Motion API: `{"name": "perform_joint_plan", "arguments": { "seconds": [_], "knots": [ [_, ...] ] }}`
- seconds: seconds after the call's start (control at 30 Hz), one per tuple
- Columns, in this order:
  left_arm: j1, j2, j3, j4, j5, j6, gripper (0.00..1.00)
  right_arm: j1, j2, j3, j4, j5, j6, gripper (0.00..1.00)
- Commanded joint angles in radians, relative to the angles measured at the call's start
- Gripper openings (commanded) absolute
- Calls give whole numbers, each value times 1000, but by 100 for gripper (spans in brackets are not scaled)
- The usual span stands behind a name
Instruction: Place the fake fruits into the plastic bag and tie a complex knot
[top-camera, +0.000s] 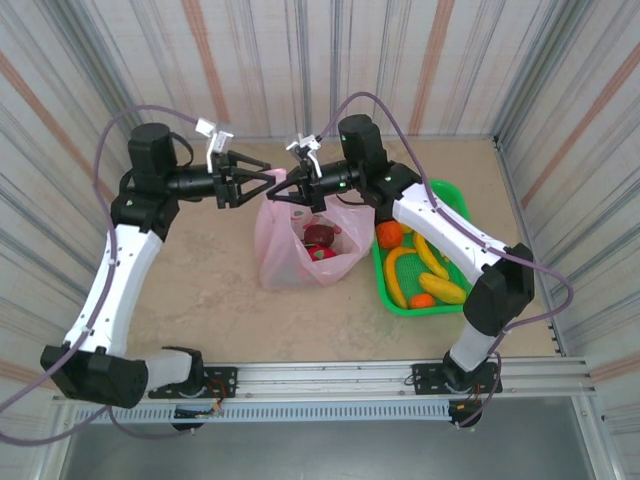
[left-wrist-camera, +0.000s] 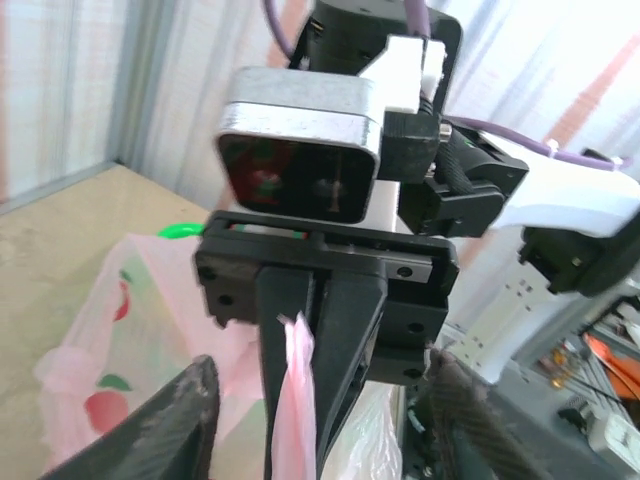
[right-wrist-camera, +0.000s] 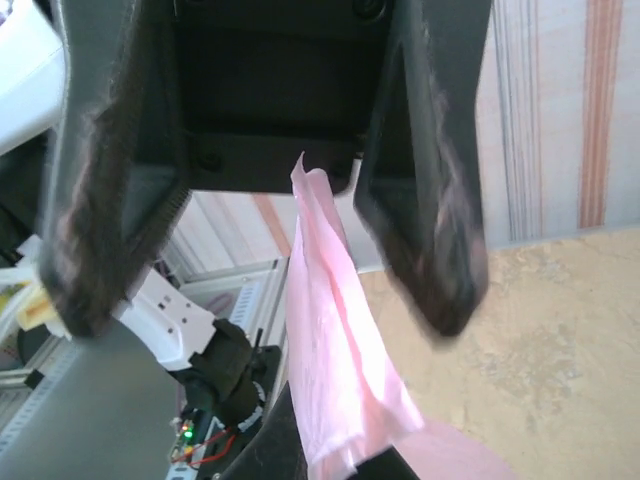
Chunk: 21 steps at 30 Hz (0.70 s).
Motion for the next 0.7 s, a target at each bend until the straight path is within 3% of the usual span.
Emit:
{"name": "perform_joint_plan", "arguments": {
  "seconds": [0.0,0.13,0.27,0.5,0.67],
  "knots": [
    [51,-129,-86,133,-99,-77,71,2,-25,-23,23,52,45,0],
    [62,-275,-261,206,-250,-88,85,1,-49,-52,51,104,84,0],
    [62,-379,-434,307,-320,-118,96,3,-76,-92,96,153,120,0],
    [54,-341,-547,482,-254,-206,99,16,-94,-121,139,172,150,0],
    [-18,-267,-550,558,-209,-217,99,25,-88,-119,165,167,165,0]
  ]
}}
